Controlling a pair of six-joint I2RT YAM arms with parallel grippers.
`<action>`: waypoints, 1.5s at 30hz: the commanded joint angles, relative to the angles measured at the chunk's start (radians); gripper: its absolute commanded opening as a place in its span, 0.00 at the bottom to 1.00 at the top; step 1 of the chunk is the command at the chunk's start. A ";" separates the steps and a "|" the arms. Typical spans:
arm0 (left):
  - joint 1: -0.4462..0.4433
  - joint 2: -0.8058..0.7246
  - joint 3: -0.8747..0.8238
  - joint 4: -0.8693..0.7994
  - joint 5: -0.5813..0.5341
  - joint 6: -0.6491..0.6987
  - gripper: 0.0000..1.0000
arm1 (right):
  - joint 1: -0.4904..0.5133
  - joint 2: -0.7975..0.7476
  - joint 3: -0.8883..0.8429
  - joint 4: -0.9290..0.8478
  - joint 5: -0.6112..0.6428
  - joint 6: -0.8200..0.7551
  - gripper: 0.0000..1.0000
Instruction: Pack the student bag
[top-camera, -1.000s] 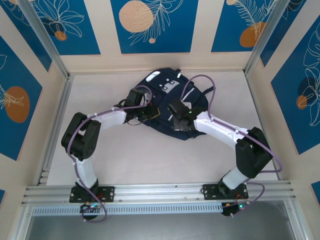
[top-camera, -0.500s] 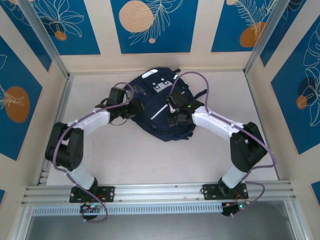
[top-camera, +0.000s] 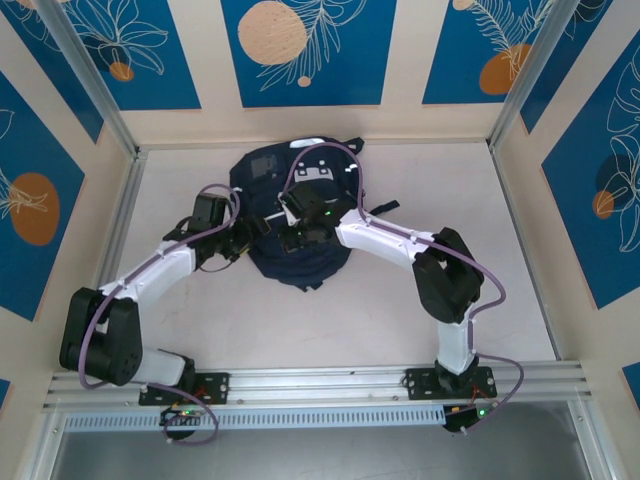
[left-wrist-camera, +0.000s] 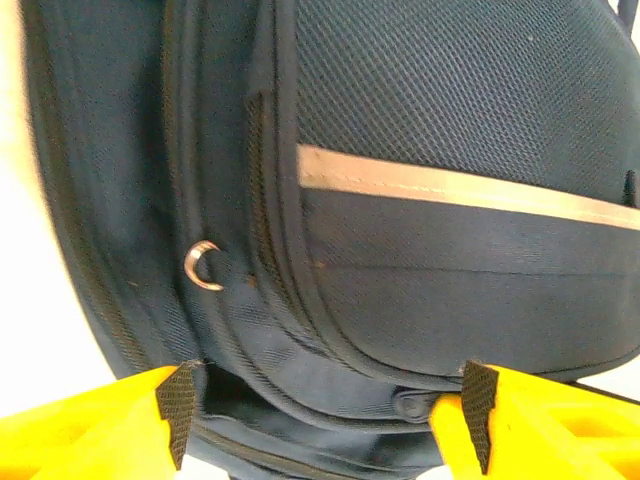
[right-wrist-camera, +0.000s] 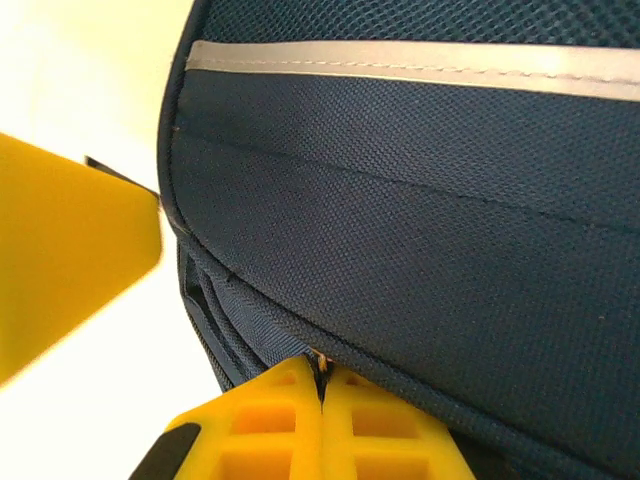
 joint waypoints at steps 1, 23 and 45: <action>0.006 0.014 -0.013 0.125 0.070 -0.124 0.70 | 0.008 0.000 0.038 0.030 -0.023 0.028 0.00; 0.009 0.048 0.020 0.046 -0.103 -0.062 0.00 | -0.067 -0.181 -0.133 -0.096 0.292 -0.013 0.00; 0.227 -0.164 -0.082 -0.173 -0.113 0.119 0.00 | -0.139 -0.215 -0.174 -0.080 0.251 -0.233 0.00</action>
